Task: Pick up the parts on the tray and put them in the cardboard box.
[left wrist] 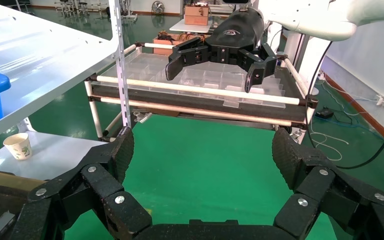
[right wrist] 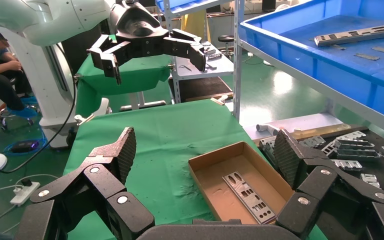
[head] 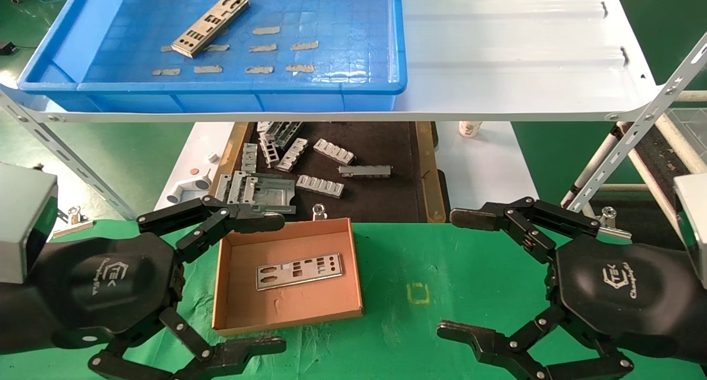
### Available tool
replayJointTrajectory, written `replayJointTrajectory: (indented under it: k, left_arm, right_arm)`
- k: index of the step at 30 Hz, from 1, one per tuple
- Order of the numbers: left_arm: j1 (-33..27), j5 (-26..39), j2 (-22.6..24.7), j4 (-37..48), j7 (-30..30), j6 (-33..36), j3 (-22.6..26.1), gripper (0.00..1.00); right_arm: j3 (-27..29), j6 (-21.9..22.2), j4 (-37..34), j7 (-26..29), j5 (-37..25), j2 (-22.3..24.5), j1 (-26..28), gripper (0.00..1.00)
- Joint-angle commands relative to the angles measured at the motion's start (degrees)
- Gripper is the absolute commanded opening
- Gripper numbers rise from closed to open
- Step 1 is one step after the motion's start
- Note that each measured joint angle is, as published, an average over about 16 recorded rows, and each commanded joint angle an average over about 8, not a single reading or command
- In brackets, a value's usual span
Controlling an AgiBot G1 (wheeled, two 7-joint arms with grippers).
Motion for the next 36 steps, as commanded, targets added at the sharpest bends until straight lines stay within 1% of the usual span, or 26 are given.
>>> replayJointTrajectory:
  k: [1,36]
  left_arm:
    - [0.0,0.0,0.0,0.0,0.0,0.0,0.0,1.0]
    - [0.0,0.0,0.0,0.0,0.0,0.0,0.0,1.0]
  right_arm:
    - [0.0,0.0,0.0,0.0,0.0,0.0,0.0,1.0]
    - [0.0,0.0,0.0,0.0,0.0,0.0,0.0,1.0]
